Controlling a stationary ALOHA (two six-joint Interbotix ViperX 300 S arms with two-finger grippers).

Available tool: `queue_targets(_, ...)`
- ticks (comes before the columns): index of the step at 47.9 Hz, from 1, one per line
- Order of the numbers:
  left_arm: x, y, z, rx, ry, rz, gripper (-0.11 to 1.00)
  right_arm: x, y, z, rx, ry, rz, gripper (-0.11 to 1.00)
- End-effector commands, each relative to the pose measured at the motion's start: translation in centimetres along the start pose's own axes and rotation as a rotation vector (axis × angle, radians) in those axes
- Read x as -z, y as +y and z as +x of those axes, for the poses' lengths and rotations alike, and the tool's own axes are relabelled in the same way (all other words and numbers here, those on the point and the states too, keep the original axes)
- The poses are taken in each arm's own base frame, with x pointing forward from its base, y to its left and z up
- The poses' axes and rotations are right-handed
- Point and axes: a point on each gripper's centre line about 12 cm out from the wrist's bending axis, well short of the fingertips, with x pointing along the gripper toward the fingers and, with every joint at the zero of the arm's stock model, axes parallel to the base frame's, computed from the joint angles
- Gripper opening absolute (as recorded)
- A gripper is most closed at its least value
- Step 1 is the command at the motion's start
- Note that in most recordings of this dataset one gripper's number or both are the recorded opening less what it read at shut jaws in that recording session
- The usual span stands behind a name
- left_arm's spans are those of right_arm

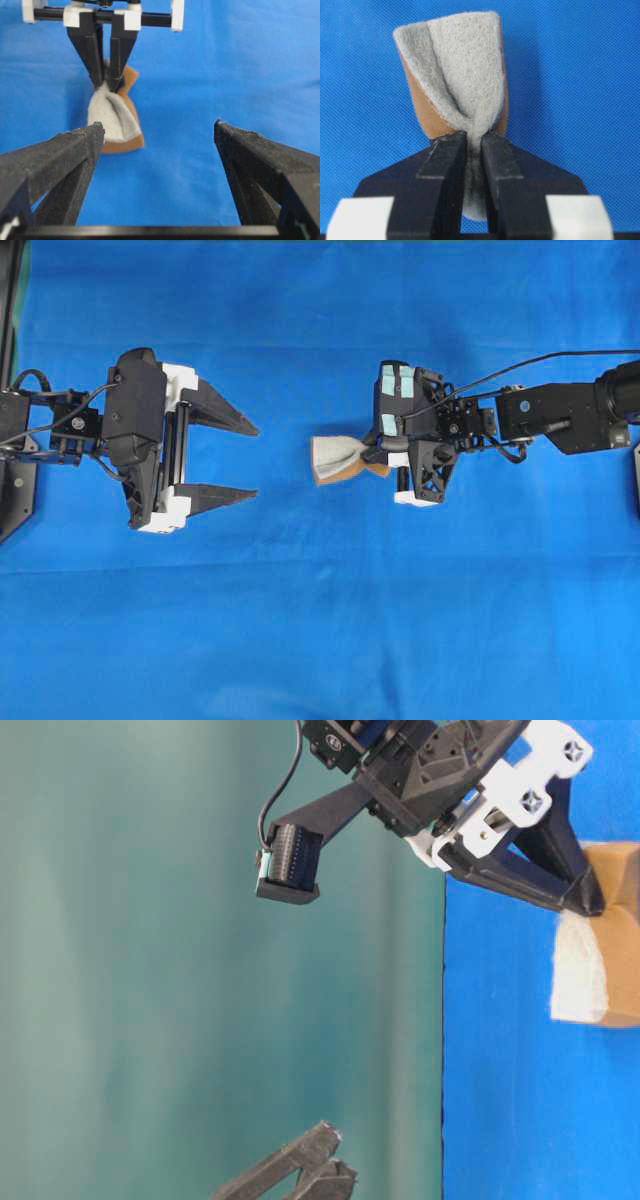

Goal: Hand over the sponge with the left arm and wipe it with the right arm.
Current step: 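Lower the sponge onto the table and open the right gripper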

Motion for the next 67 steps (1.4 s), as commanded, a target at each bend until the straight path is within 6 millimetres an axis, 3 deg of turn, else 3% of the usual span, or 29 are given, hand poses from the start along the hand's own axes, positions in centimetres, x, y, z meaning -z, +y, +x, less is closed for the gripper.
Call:
queue_targets(1,-0.8,-0.1,0.0,0.003,-0.029,0.003,0.9,-1.5,-0.1,-0.7,0.005,-0.042,0.005,0.14)
queue_targets(6,-0.7,-0.1,0.0,0.003,-0.028,0.003,0.9,-1.8,0.3,-0.8,-0.002,-0.045,-0.004,0.17)
queue_targets(13,-0.7,-0.1,0.0,0.003,-0.026,0.003,0.9,-2.1,1.0,-1.3,-0.011,-0.051,-0.008,0.6)
queue_targets(18,-0.7,-0.1,0.0,0.003,-0.028,0.003,0.9,-2.7,0.9,-1.8,-0.009,-0.069,0.01,0.74)
queue_targets(29,-0.7,-0.1,0.0,0.003,-0.028,0.003,0.9,-4.1,1.3,-3.8,-0.008,-0.101,0.001,0.74)
queue_targets(44,-0.8,-0.1,0.0,0.003,-0.029,0.003,0.9,-7.1,1.3,-10.3,0.02,-0.192,-0.016,0.74)
queue_targets(51,-0.9,-0.1,0.0,0.003,-0.032,0.001,0.9,-7.4,1.5,-12.5,0.016,-0.248,-0.02,0.74)
queue_targets(56,-0.8,-0.1,0.0,0.003,-0.031,-0.001,0.9,-7.3,1.7,-13.3,0.006,-0.282,-0.023,0.74)
queue_targets(67,-1.0,-0.1,0.0,0.003,-0.034,0.001,0.9,-7.2,1.8,-13.1,-0.002,-0.296,-0.025,0.74)
